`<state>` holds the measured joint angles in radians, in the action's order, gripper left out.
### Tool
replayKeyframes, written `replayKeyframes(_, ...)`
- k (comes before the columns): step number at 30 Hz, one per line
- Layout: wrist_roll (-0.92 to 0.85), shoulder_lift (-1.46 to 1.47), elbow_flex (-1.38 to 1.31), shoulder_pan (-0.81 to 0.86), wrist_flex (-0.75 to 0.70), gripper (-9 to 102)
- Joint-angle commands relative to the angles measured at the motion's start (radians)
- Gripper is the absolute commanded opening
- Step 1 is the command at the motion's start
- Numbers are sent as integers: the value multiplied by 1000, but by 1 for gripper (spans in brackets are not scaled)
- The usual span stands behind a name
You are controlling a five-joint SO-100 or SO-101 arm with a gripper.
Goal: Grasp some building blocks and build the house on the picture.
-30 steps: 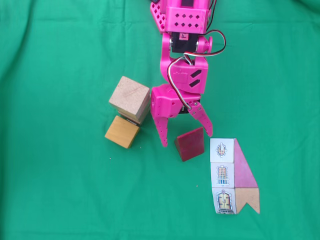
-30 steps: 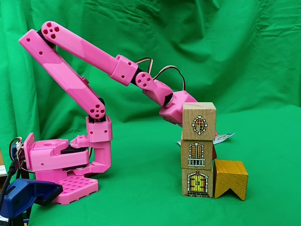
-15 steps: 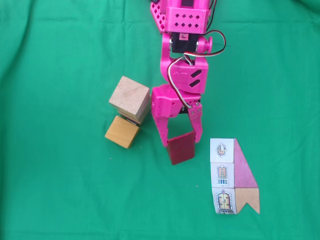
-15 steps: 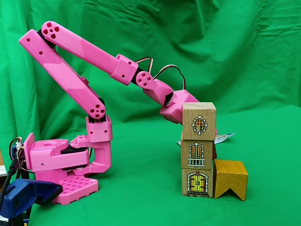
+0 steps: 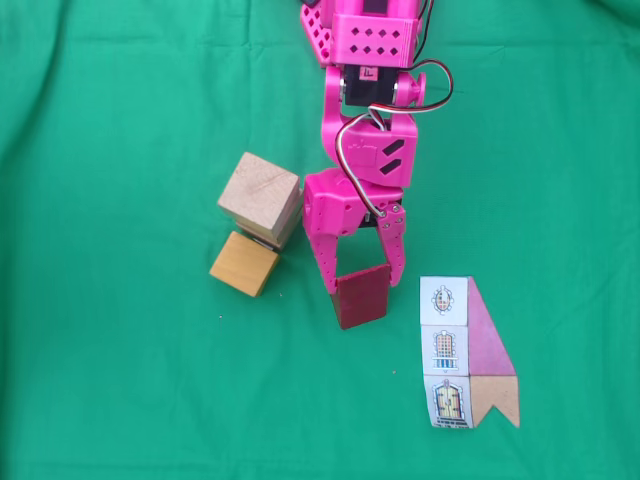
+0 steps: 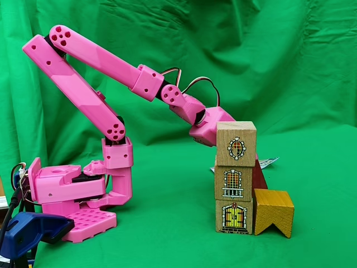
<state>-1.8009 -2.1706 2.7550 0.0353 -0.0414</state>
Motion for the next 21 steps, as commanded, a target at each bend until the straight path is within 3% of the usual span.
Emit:
replayKeyframes(1, -2, -26, -51, -5, 17, 24)
replayKeyframes(21, -2, -222, -51, -9, 17, 24)
